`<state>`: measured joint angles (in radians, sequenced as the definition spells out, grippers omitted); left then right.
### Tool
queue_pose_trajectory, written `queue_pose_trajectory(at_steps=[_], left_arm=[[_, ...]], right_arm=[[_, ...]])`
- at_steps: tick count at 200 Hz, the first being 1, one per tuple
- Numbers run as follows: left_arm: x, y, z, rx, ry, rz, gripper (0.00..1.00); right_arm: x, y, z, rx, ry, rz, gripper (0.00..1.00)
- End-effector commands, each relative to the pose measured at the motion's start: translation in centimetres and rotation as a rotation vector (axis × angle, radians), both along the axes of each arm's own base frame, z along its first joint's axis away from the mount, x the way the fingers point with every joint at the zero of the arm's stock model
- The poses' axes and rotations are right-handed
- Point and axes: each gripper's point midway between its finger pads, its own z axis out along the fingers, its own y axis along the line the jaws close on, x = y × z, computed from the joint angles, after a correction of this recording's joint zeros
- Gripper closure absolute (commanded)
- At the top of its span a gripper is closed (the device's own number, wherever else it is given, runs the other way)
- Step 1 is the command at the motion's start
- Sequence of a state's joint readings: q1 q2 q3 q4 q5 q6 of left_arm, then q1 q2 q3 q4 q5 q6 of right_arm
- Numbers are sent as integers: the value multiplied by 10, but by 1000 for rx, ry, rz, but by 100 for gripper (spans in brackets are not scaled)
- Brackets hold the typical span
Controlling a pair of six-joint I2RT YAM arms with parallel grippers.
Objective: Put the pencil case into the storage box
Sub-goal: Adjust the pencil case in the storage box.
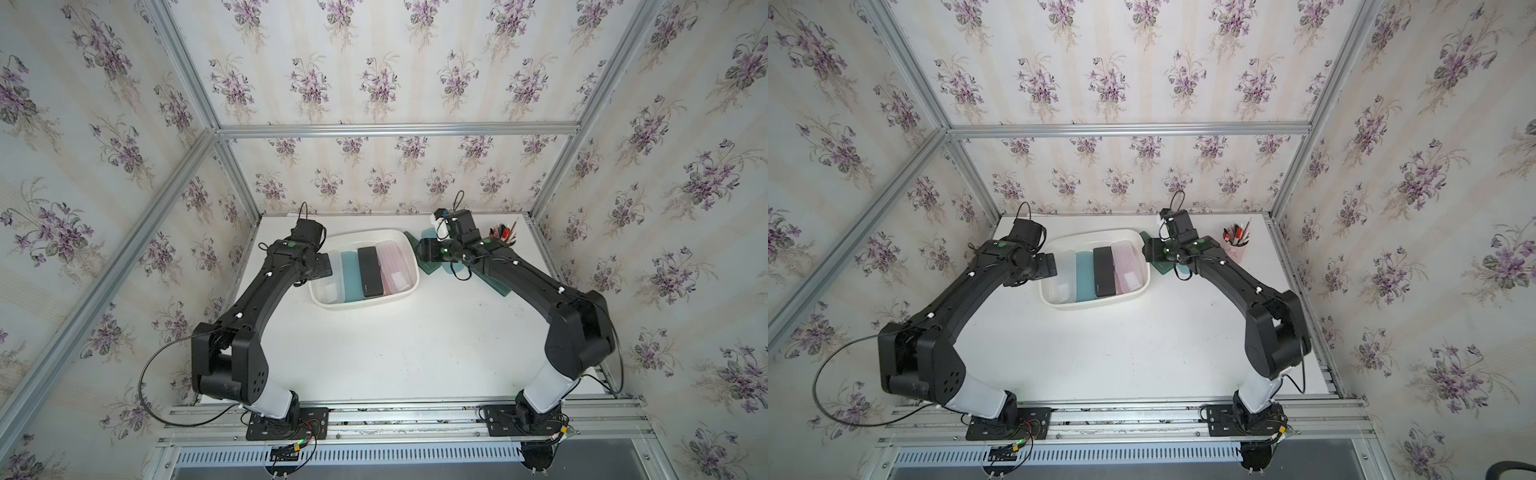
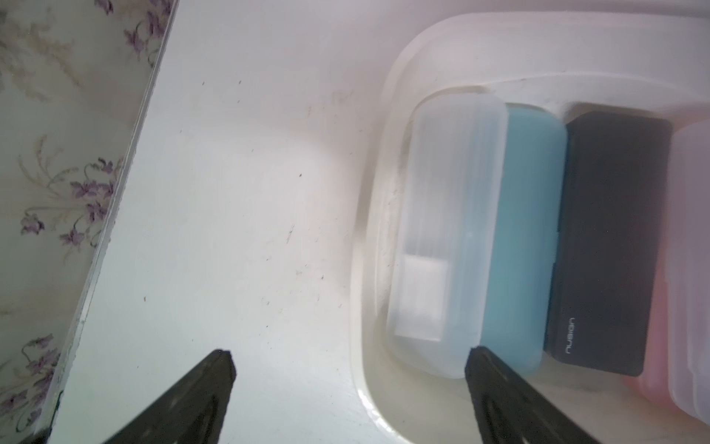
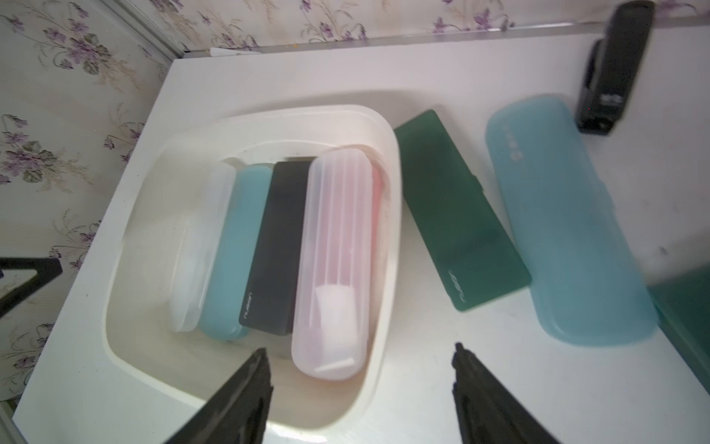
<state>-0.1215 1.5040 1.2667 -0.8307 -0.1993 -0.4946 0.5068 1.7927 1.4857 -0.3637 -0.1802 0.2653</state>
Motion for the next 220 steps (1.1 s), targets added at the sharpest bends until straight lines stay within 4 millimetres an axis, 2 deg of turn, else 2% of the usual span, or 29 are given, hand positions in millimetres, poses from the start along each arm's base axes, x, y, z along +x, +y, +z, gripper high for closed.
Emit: queue_pose_trajectory(at_steps=[1, 18, 51, 79, 99, 123, 162, 195, 220], left_arm=[[-8, 12, -6, -76, -31, 62, 1], [-15, 25, -16, -95, -27, 100, 1], [-13, 28, -39, -161, 2, 113, 1], [-12, 29, -48, -169, 7, 120, 1], [-11, 33, -53, -169, 13, 129, 1], [-9, 38, -59, -177, 23, 130, 1], [-8, 40, -69, -184, 39, 121, 1], [-5, 37, -65, -192, 29, 98, 1], [-5, 40, -62, -172, 31, 93, 1]], right_arm=[[-3, 61, -9, 18, 15, 152, 35], [3, 98, -24, 32, 27, 211, 42], [-1, 155, -53, 47, 47, 306, 49], [-14, 193, -61, 63, 41, 392, 60], [-17, 209, -73, 45, 40, 399, 63], [-16, 216, -93, 23, 68, 390, 63], [-15, 217, -120, 6, 100, 375, 63], [-13, 218, -126, -4, 96, 364, 63], [-13, 222, -121, 15, 87, 376, 65]])
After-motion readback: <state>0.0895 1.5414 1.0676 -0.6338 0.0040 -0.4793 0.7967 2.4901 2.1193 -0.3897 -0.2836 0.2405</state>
